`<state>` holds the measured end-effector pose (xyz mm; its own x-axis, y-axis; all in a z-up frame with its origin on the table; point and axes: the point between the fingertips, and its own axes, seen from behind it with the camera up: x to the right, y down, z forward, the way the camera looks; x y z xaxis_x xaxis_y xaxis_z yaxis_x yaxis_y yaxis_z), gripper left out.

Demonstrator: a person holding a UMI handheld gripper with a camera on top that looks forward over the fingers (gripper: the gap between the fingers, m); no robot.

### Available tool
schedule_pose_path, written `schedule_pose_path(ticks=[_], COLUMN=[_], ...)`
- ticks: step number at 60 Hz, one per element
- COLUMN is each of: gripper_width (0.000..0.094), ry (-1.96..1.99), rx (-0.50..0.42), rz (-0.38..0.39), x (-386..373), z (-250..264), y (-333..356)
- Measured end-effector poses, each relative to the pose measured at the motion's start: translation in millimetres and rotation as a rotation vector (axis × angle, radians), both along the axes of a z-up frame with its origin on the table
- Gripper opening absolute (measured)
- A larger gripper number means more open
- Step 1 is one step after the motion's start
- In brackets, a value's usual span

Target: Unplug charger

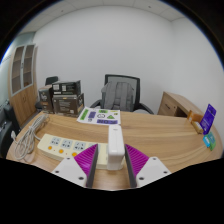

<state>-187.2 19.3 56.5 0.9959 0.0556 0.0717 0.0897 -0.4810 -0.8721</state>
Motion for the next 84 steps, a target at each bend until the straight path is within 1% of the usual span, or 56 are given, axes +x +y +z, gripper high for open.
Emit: schedule_pose_path(ticks=[5, 7, 19, 24, 28, 30, 34, 37, 39, 41, 46, 49, 53, 57, 59, 63, 66, 68, 73, 75, 79, 84], gripper_width=[0.0263, 0.0235, 0.0137, 0.0126, 0.0127, 0.0126, 0.0127, 0.0126, 0.0126, 0.0126, 0.0127, 0.0126, 0.0128, 0.0129, 0.0129, 0.0131, 0.0131, 0.0134, 0.0158, 0.0175, 0.0242, 0.0468], ry=[-0.018, -0.001, 0.053, 0.047, 0.045, 0.026, -0.092, -0.034, 0.015, 0.049, 0.082, 0.088, 0.097, 0.134, 0.161, 0.251, 0.309, 0.343, 0.457, 0.511, 0.548, 0.455], rx=[0.008, 0.020, 0.014, -0.010, -0.004, 0.091, 0.299, 0.395, 0.410, 0.422, 0.433, 0.424, 0.346, 0.249, 0.199, 0.079, 0.005, -0.022, -0.077, -0.056, -0.077, -0.118], rz=[-0.022, -0.020, 0.017, 0.028, 0.036, 0.047, 0.067, 0.094, 0.117, 0.121, 0.086, 0.060, 0.026, 0.003, -0.006, -0.026, -0.050, -0.070, -0.118, -0.128, -0.131, -0.145], x=[7.7, 5.6, 1.2, 2.1, 2.8, 5.0, 6.9, -4.8, -9.9, -7.7, 15.6, 31.7, 53.1, 69.2, 77.3, 83.0, 88.2, 91.5, 99.3, 101.7, 102.8, 120.8], z=[-6.4, -4.2, -4.2, 0.5, 7.0, 34.1, 113.3, 165.5, 191.7, 207.8, 222.4, 210.8, 179.5, 130.4, 97.7, 48.3, 15.0, -4.0, -29.5, -27.1, -30.9, -42.9], y=[11.8, 13.2, 12.6, 13.1, 11.9, 14.6, 19.8, 22.8, 29.4, 33.1, 40.3, 41.0, 46.1, 46.1, 43.8, 40.7, 36.5, 33.4, 26.1, 27.6, 25.1, 17.0])
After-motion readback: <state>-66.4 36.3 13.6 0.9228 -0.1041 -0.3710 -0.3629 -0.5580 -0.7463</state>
